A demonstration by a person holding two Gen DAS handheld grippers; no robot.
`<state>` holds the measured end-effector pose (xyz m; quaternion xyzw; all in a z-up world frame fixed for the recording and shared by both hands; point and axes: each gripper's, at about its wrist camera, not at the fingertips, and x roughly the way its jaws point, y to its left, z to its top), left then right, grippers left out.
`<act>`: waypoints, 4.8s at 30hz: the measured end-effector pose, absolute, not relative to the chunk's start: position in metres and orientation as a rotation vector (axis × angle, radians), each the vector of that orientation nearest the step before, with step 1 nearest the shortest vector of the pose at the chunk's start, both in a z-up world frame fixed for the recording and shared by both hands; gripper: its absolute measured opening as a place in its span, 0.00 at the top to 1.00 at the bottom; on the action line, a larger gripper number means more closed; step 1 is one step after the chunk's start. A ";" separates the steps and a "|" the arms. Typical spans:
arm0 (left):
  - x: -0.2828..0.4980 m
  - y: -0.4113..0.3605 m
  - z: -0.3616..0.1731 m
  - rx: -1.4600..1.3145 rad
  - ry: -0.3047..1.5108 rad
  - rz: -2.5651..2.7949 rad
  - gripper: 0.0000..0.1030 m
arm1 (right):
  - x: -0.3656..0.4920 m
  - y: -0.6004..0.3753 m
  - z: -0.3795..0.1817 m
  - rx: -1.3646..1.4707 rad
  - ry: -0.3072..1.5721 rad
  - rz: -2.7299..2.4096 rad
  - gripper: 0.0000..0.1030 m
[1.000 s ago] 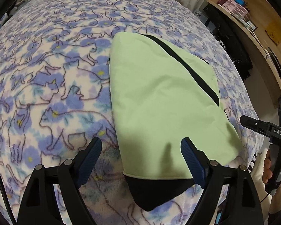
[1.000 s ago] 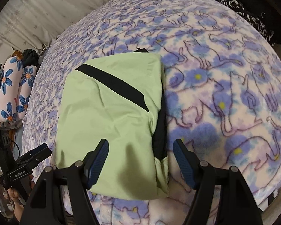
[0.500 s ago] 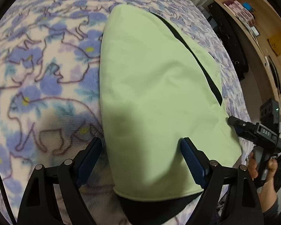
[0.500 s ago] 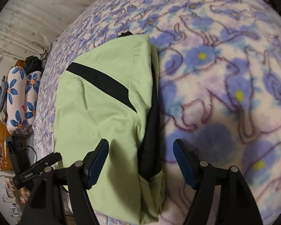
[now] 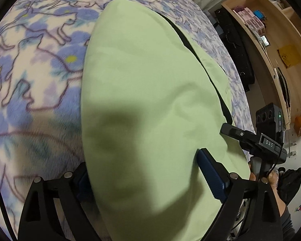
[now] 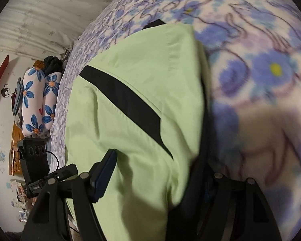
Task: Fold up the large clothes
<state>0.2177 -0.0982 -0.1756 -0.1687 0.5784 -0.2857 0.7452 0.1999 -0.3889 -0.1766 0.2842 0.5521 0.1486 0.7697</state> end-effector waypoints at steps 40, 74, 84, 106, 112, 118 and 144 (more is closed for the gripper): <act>0.141 0.095 -0.009 -0.136 0.930 -0.479 0.70 | 0.151 -0.158 -0.020 0.336 0.919 0.411 0.88; 0.537 0.293 -0.155 -0.014 0.873 -0.090 0.03 | 0.527 0.015 -0.163 0.390 0.965 0.373 0.53; 0.472 0.292 -0.108 0.004 0.854 -0.025 0.86 | 0.467 -0.004 -0.100 0.346 0.778 0.369 0.75; 0.431 0.238 -0.119 0.010 0.905 -0.040 0.48 | 0.450 0.023 -0.127 0.184 0.981 0.316 0.99; 0.390 0.222 -0.088 -0.001 0.893 -0.057 0.24 | 0.402 0.023 -0.099 0.166 1.010 0.349 0.98; 0.330 0.200 -0.051 -0.034 0.895 -0.096 0.18 | 0.342 0.006 -0.073 0.158 1.023 0.357 0.98; 0.064 0.092 0.009 -0.140 0.848 -0.127 0.01 | 0.089 -0.106 -0.016 0.209 0.889 0.159 0.41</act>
